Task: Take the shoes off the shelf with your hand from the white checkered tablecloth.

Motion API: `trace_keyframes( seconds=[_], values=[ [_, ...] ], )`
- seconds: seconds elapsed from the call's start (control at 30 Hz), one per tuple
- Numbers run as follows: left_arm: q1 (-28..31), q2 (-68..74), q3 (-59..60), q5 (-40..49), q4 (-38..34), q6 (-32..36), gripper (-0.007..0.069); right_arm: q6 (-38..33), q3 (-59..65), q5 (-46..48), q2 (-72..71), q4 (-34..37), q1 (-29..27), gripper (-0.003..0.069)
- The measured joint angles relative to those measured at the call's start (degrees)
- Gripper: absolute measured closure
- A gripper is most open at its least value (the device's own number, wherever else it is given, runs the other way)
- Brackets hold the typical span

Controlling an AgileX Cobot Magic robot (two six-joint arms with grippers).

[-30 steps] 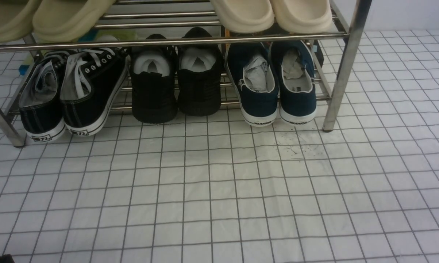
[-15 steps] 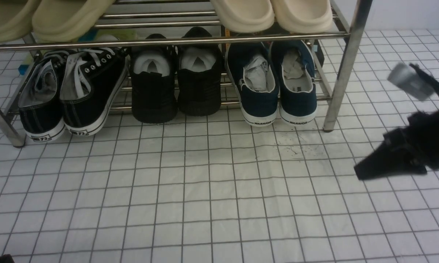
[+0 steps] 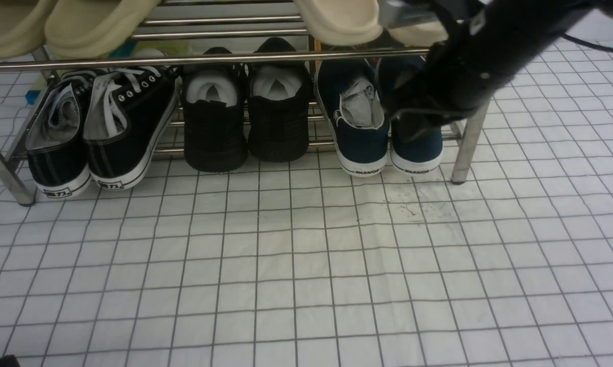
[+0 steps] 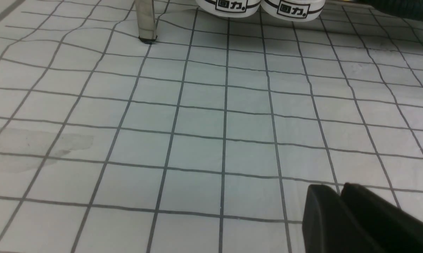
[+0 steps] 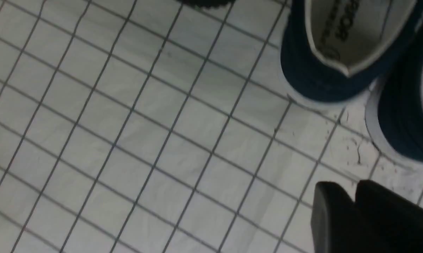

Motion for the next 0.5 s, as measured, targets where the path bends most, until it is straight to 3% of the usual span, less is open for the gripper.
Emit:
trace_keyframes(
  seconds=[0.13,0.3,0.5],
  values=[
    [0.0,0.0,0.0,0.0,0.0,0.0,0.0532,1.6,-6.2,-2.7,5.7,-5.3,4.1,0.0407],
    [0.0,0.0,0.0,0.0,0.0,0.0,0.0532,1.8,-7.7,-10.4,10.7,-11.0,5.4,0.0272],
    [0.0,0.0,0.0,0.0,0.1,0.0,0.0532,3.2,-7.7,-14.8,14.5,-15.6,5.4,0.0221]
  ],
)
